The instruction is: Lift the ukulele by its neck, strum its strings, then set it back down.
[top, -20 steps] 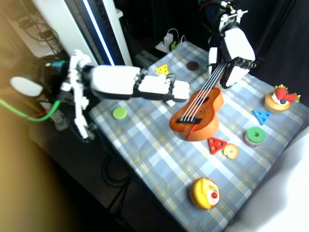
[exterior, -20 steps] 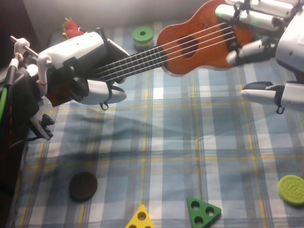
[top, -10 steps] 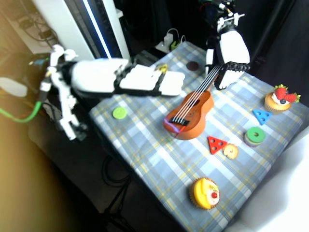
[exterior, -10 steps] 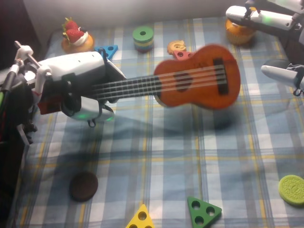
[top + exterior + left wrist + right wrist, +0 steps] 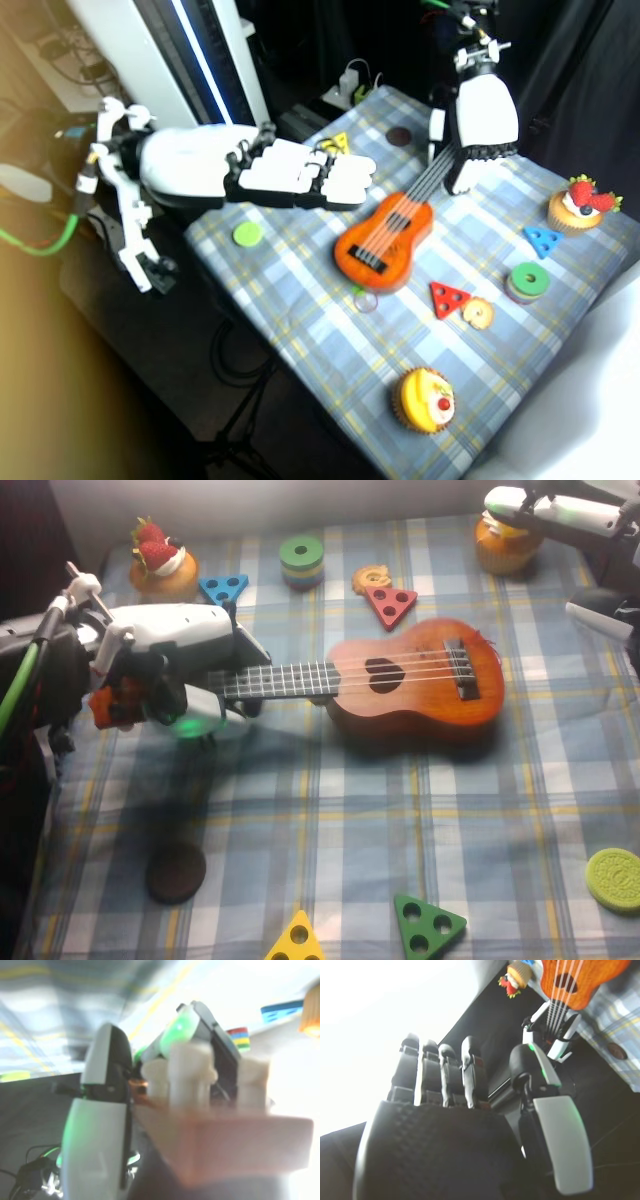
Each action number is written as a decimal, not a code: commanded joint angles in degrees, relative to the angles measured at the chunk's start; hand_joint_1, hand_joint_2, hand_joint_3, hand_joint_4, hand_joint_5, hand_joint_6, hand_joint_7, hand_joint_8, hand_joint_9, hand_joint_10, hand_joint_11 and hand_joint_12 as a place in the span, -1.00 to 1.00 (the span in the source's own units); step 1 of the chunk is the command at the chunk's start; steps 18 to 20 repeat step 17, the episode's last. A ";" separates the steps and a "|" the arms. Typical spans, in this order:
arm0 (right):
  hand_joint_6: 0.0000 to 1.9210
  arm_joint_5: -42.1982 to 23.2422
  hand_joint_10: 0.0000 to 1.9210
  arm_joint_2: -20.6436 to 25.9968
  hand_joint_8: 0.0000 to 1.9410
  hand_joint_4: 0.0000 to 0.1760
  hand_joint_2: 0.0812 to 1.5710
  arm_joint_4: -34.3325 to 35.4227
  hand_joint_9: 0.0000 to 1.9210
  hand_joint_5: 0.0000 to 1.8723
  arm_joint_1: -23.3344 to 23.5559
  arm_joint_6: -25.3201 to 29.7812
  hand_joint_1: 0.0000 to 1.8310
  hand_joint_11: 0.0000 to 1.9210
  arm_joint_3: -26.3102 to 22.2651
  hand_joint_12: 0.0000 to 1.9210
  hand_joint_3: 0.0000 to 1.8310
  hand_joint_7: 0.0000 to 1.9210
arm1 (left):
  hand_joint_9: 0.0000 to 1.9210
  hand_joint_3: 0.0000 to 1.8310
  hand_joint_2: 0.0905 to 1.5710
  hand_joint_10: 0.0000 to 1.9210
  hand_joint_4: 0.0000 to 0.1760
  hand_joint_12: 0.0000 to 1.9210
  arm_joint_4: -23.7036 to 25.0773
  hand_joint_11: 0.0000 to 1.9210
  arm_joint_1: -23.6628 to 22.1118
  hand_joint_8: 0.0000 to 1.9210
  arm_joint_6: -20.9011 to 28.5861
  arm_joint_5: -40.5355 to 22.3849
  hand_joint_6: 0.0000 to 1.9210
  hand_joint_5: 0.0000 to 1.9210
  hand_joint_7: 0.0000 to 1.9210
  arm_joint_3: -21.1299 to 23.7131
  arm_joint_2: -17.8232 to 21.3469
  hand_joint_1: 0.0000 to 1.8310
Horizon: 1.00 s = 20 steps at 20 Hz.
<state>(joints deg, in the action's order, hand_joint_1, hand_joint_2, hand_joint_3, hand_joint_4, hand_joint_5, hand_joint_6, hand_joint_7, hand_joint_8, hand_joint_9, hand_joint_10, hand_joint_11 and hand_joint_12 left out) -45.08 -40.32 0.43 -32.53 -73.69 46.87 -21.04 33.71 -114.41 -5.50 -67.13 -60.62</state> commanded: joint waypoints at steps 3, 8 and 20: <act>-1.00 -7.90 -1.00 0.62 -1.00 -1.00 0.85 0.34 -1.00 -0.84 -0.08 -0.11 -0.48 -1.00 -0.15 -1.00 -0.99 -0.99 | -0.92 -1.00 0.37 -0.78 0.05 0.10 -1.06 -1.00 -0.37 -0.98 -0.07 -5.68 -0.96 -0.89 -0.88 -0.13 -0.11 -0.32; -1.00 -11.08 -1.00 1.92 -1.00 -0.78 0.86 1.65 -1.00 -0.99 -1.79 -0.11 -0.58 -1.00 -0.75 -1.00 -1.00 -1.00 | -1.00 -1.00 0.29 -1.00 0.23 -1.00 -1.66 -1.00 0.82 -1.00 0.01 -13.89 -1.00 -1.00 -1.00 4.72 3.94 -0.37; -1.00 -12.18 -1.00 2.72 -1.00 -0.39 0.72 3.74 -1.00 -1.00 -3.99 -0.11 -0.68 -1.00 -1.00 -1.00 -1.00 -1.00 | -1.00 -0.99 0.48 -1.00 -0.92 -1.00 11.09 -1.00 5.77 -1.00 29.01 -35.73 -1.00 -1.00 -1.00 9.45 10.86 -0.64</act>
